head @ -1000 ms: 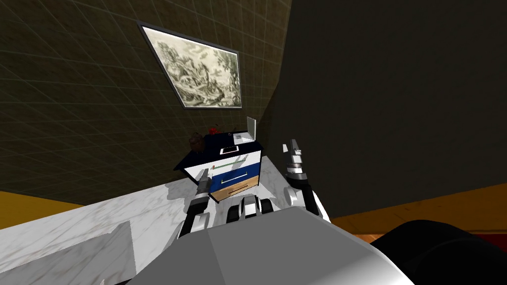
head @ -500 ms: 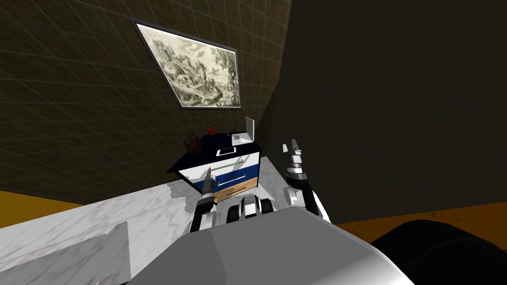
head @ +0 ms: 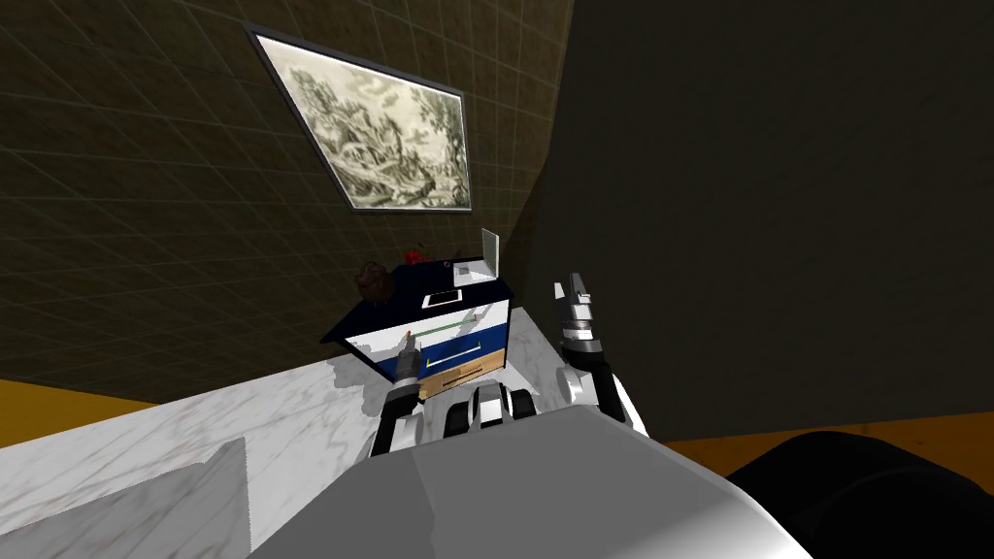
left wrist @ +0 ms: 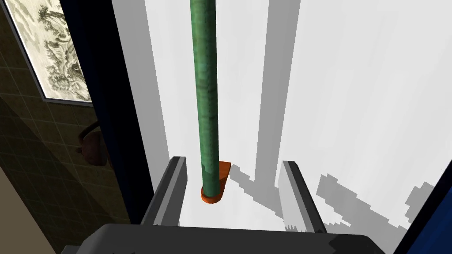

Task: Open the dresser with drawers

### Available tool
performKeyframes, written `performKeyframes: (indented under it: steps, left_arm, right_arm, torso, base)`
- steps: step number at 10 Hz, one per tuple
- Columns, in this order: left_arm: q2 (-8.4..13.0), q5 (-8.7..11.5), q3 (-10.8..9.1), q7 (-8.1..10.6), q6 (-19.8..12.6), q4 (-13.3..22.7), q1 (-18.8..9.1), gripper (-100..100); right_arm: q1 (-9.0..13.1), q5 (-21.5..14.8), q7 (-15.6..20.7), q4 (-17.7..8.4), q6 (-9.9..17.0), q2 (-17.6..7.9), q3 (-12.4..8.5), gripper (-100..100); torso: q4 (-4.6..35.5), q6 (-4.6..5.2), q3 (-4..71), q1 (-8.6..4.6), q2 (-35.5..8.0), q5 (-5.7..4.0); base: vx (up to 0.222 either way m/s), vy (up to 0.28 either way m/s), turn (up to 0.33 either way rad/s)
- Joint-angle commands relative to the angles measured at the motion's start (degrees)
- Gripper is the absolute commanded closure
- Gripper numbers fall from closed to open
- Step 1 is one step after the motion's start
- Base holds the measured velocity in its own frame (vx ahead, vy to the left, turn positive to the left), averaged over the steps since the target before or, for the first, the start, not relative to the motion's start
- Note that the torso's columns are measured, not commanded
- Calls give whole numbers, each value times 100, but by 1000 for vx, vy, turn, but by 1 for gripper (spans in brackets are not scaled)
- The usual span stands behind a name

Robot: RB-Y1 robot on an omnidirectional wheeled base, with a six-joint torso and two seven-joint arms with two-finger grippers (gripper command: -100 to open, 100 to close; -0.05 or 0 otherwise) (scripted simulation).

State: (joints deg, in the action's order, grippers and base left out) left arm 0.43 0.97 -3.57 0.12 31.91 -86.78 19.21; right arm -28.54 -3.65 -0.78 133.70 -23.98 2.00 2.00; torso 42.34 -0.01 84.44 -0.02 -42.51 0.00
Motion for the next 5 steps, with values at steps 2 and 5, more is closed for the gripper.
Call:
performKeyframes:
  steps: [2, 5]
  left_arm:
    - [307, 1, 2, 2, 40, -24, -14, -100]
    - [645, 8, 1, 6, -7, -40, -17, -100]
  right_arm:
    - [0, 0, 0, 0, 0, 0, 0, 0]
    - [0, 0, 0, 0, 0, 0, 0, 0]
  torso:
    - [-21, 3, 31, 22, 55, 12]
    - [1, 0, 16, 2, 27, -6]
  base:
    - [-9, -8, 1]
    - [6, -5, 2]
